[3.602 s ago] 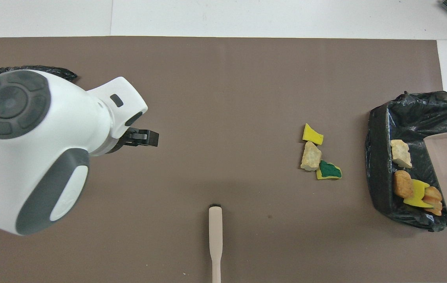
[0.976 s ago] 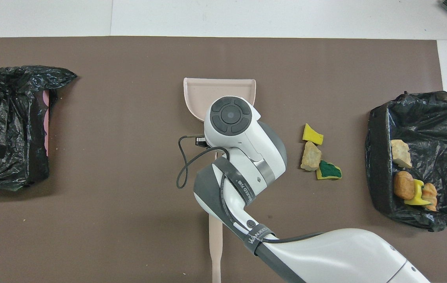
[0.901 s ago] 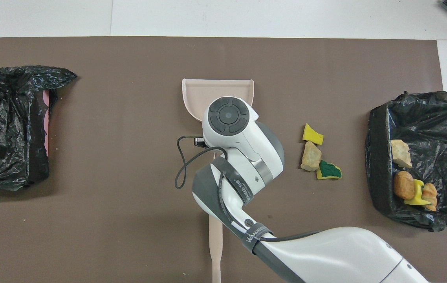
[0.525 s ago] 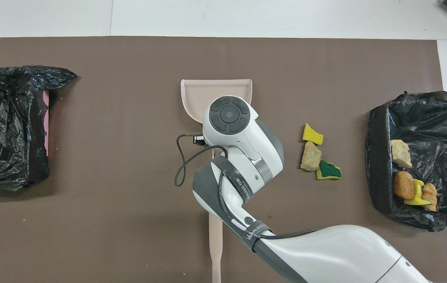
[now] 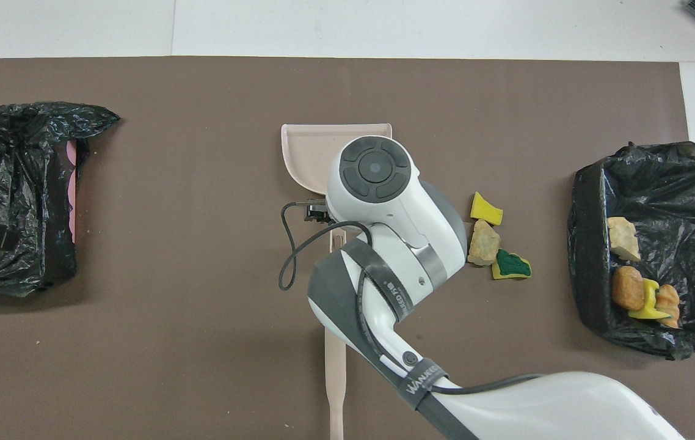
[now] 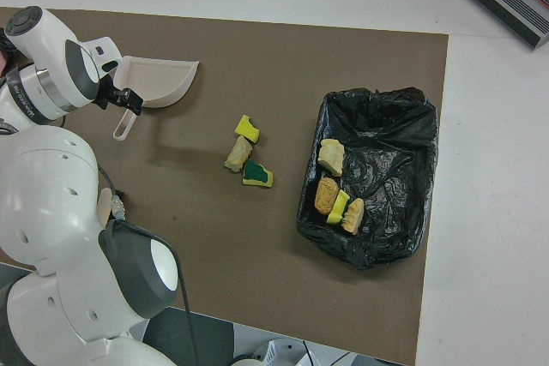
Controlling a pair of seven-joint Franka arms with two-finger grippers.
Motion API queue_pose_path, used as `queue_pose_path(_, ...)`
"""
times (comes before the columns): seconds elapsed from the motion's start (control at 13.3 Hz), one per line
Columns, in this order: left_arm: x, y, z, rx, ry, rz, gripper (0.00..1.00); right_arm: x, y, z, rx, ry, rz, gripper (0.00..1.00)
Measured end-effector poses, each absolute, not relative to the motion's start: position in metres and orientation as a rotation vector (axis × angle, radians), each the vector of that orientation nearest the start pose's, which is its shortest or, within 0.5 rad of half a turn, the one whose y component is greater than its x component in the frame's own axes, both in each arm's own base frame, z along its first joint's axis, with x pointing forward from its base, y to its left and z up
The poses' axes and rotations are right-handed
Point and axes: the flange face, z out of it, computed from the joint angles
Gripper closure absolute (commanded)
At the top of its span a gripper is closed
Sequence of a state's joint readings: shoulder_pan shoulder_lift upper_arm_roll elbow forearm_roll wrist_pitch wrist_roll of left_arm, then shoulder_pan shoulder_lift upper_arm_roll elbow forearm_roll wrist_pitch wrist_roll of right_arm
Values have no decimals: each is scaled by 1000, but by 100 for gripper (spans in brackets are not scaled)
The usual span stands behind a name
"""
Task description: Sweep and dump trash in bin
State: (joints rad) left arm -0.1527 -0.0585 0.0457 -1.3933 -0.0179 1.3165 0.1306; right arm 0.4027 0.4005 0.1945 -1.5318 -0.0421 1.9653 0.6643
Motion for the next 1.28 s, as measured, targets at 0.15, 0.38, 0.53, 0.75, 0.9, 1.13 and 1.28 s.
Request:
queue_pose_path(0.15, 501, -56, 715, -3138, 386, 28, 0, 569, 331, 476, -3075, 176, 33, 0)
queue_pose_path(0.38, 502, -58, 715, -3137, 389, 14, 0, 541, 311, 518, -3092, 154, 131, 0)
queue_pose_path(0.53, 507, -63, 713, -3136, 404, -29, 0, 504, 327, 518, -3114, 150, 172, 0)
queue_pose_path(0.75, 518, -88, 698, -3126, 472, -73, 0, 431, 362, 502, -3102, 95, 271, 0)
queue_pose_path(0.9, 527, -105, 683, -3119, 516, -94, 0, 385, 372, 494, -3097, 86, 275, 0)
queue_pose_path(1.13, 540, -144, 648, -3117, 545, -120, 0, 329, 375, 477, -3088, 103, 286, 0)
queue_pose_path(1.28, 549, -178, 620, -3125, 520, -126, 0, 301, 387, 448, -3071, 151, 254, 0)
